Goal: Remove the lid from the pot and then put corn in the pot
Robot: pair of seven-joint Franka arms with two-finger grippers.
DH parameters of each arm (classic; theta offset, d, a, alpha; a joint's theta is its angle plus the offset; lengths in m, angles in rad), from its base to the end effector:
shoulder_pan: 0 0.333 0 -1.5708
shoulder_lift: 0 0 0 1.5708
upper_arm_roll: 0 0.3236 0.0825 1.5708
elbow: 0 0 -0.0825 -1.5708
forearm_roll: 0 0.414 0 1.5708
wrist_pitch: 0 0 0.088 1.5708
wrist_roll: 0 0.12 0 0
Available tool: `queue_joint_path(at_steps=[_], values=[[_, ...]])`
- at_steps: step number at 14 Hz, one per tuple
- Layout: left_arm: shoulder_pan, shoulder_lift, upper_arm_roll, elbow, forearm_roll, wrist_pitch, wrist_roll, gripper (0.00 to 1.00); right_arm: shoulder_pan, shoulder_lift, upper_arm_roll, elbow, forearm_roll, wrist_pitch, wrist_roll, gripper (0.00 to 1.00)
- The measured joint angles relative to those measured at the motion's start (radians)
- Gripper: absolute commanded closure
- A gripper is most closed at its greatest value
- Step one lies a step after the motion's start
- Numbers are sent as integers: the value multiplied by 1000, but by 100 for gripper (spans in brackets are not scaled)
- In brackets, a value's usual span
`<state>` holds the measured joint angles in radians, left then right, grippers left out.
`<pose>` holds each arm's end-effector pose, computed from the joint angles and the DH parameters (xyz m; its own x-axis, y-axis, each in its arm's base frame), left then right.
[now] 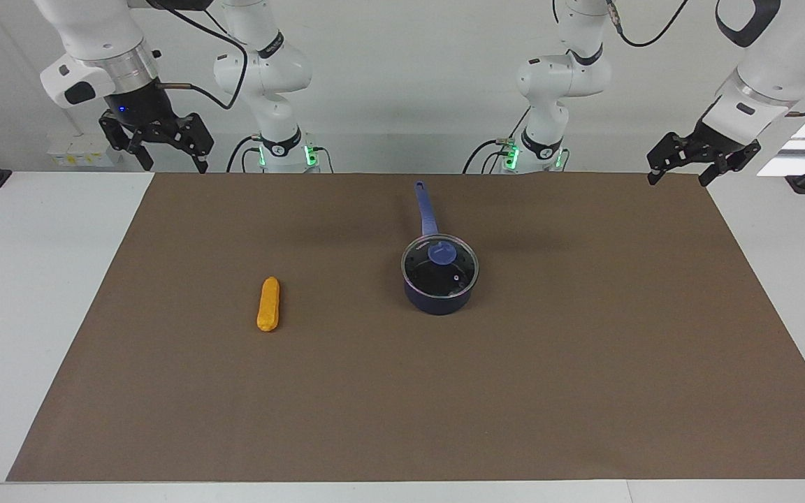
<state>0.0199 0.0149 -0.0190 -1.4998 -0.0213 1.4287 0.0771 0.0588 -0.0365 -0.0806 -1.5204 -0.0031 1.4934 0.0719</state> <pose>0.5734 -0.0022 0.6338 0.9933 -0.0791 -0.0839 -0.0770 -0.9966 0.0281 0.5649 -0.0136 0.6583 0.9955 -0.0938 0.0094 -0.0938 -0.9956 -0.0005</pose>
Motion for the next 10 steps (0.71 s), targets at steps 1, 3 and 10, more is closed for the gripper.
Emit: queue_joint_path(at_steps=[1,3,10], values=[[0,0,0,0,0,0,0,0,-20,0,24,0,-4,0,0,0],[0,0,-1,0,0,0,0,0,-57,1,84,1,-15,0,1,0],[0,0,-1,0,0,0,0,0,-63,3,100,4,-19,0,4,0]])
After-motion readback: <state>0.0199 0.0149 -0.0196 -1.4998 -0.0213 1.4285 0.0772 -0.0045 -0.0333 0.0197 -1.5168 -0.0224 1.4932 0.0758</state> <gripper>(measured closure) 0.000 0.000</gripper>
